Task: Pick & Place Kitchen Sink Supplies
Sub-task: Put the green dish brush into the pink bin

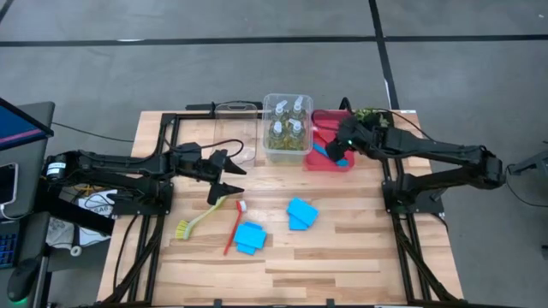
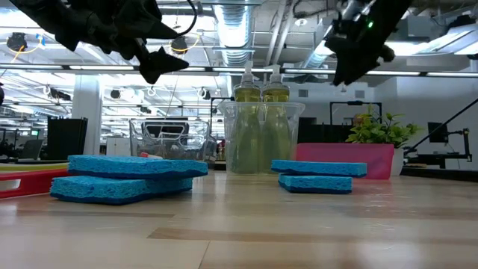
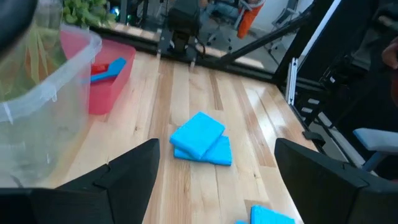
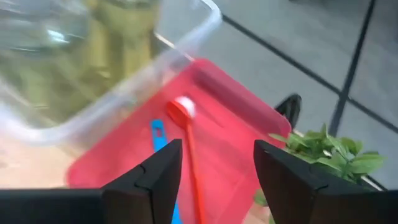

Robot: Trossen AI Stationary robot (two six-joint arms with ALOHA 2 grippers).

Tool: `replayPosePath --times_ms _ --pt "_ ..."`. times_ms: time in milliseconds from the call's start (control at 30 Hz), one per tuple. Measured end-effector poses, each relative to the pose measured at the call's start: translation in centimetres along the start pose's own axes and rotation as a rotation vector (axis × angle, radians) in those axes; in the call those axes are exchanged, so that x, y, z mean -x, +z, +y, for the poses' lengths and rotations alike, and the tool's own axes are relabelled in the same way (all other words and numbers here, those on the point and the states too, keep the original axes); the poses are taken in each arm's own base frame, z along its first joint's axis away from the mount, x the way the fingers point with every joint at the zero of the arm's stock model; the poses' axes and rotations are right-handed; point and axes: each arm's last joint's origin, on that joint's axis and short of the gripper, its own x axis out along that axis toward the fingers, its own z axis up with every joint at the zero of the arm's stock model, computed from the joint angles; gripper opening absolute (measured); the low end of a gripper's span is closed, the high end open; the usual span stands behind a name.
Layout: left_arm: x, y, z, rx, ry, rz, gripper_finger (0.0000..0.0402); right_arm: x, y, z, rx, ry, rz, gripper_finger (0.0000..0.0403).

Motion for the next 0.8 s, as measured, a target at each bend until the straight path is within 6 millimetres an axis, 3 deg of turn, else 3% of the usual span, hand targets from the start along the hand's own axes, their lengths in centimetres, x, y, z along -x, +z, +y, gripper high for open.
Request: replayPosePath --times_ms 367,600,800 --pt "0.0 -1.6 -0.3 0.07 0.004 0.16 0.0319 5.8 -2.9 1.4 0.055 0.211 -0.147 0.0172" --pt "0.0 -3.0 -1.5 0.136 -0.023 0.295 0.0319 6.5 -5.6 2.7 0.108 0.316 -0.132 0.017" --pt "0.2 -4.2 -2.1 0.256 0.061 0.4 0.0319 6.1 -7.9 3.5 0.114 0.313 -0.128 0.0174"
